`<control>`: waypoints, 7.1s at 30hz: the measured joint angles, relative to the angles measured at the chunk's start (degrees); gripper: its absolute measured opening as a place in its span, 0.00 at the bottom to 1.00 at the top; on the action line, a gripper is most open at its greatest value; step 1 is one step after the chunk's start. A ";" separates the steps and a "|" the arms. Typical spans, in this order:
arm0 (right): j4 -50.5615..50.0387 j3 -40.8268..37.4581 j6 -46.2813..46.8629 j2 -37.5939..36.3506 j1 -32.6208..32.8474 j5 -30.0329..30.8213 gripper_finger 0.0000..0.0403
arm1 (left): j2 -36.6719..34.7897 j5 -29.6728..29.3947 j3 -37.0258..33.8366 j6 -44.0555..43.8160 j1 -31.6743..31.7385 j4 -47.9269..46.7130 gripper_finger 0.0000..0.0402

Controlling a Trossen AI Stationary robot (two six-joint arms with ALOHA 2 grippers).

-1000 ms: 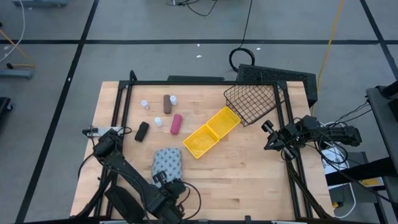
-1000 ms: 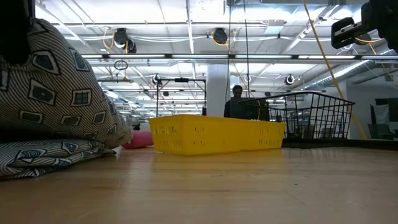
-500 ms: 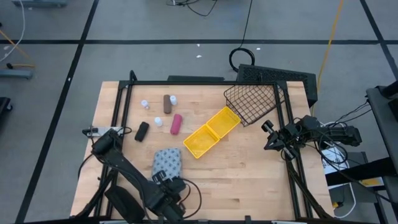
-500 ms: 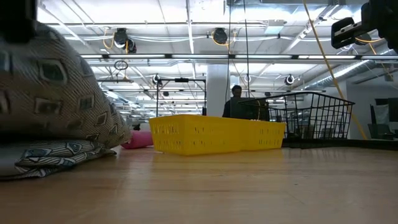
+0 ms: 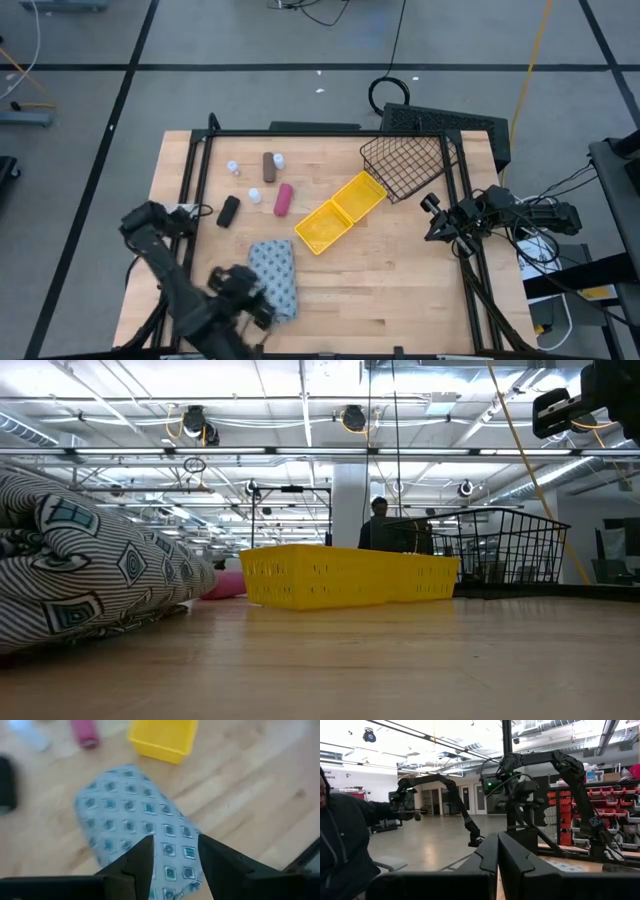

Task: Pick & place medical supplies in basket/bin
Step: Put the hospital gown into the black wire basket

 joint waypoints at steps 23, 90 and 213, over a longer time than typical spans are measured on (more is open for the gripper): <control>0.07 0.01 0.42 0.02 -0.01 -0.22 0.00 | -19.56 8.18 -52.69 -26.31 -2.27 44.77 0.71; -0.43 -0.02 -0.02 0.01 0.02 0.02 0.00 | -19.86 2.23 -76.30 17.29 19.65 105.27 0.34; 36.61 44.00 1.17 79.38 5.22 2.05 0.69 | -30.68 54.26 -45.61 116.59 52.78 107.01 0.06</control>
